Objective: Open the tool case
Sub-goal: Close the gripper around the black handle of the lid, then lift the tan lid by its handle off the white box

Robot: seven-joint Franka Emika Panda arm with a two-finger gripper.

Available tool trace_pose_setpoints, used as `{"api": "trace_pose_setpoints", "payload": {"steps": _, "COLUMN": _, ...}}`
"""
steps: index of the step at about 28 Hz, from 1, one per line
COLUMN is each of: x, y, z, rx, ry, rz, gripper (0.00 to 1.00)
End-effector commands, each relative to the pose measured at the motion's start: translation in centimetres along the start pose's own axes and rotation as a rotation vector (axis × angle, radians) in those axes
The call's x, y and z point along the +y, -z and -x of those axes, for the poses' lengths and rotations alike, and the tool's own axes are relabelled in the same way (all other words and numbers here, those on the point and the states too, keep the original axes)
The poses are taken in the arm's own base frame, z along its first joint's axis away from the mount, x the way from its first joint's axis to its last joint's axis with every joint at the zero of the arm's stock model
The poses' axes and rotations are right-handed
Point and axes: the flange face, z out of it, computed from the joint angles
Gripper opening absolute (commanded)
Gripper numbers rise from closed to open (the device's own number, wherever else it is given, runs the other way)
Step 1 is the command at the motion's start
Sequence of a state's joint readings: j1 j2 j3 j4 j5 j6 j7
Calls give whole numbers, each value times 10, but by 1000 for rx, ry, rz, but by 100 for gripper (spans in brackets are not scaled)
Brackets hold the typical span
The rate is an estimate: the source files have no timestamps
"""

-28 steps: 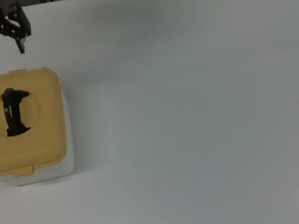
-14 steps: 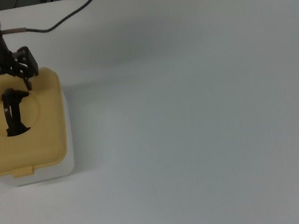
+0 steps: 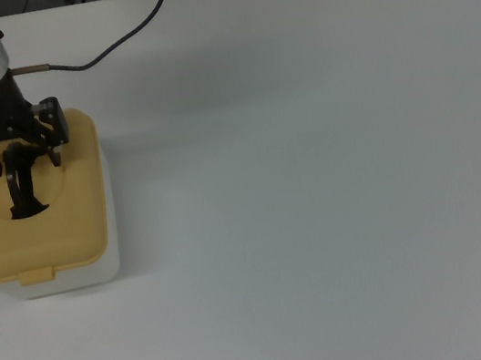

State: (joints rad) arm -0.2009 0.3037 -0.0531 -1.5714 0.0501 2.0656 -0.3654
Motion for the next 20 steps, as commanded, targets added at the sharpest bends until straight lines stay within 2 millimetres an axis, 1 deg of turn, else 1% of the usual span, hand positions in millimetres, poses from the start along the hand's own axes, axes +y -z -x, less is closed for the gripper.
{"api": "trace_pose_setpoints", "payload": {"steps": 1, "x": 1, "y": 3, "z": -3, "rx": 26, "ry": 4, "rz": -7, "gripper": 33}}
{"api": "trace_pose_setpoints", "payload": {"steps": 2, "x": 1, "y": 3, "z": -4, "rx": 27, "ry": 4, "rz": -7, "gripper": 22}}
{"api": "trace_pose_setpoints", "payload": {"steps": 5, "x": 4, "y": 3, "z": -3, "rx": 26, "ry": 2, "rz": -4, "gripper": 9}}
{"api": "trace_pose_setpoints", "payload": {"steps": 6, "x": 5, "y": 3, "z": -2, "rx": 26, "ry": -2, "rz": -4, "gripper": 6}}
{"api": "trace_pose_setpoints", "payload": {"steps": 7, "x": 11, "y": 4, "z": -1, "rx": 27, "ry": -8, "rz": -1, "gripper": 0}}
{"api": "trace_pose_setpoints", "payload": {"steps": 10, "x": 13, "y": 10, "z": -2, "rx": 39, "ry": -11, "rz": 3, "gripper": 0}}
{"api": "trace_pose_setpoints", "payload": {"steps": 14, "x": 16, "y": 11, "z": -2, "rx": 40, "ry": -15, "rz": 4, "gripper": 0}}
{"api": "trace_pose_setpoints", "payload": {"steps": 16, "x": 21, "y": 11, "z": 0, "rx": 40, "ry": -24, "rz": 5, "gripper": 0}}
{"api": "trace_pose_setpoints", "payload": {"steps": 20, "x": 22, "y": 11, "z": 1, "rx": 42, "ry": -23, "rz": 0, "gripper": 0}}
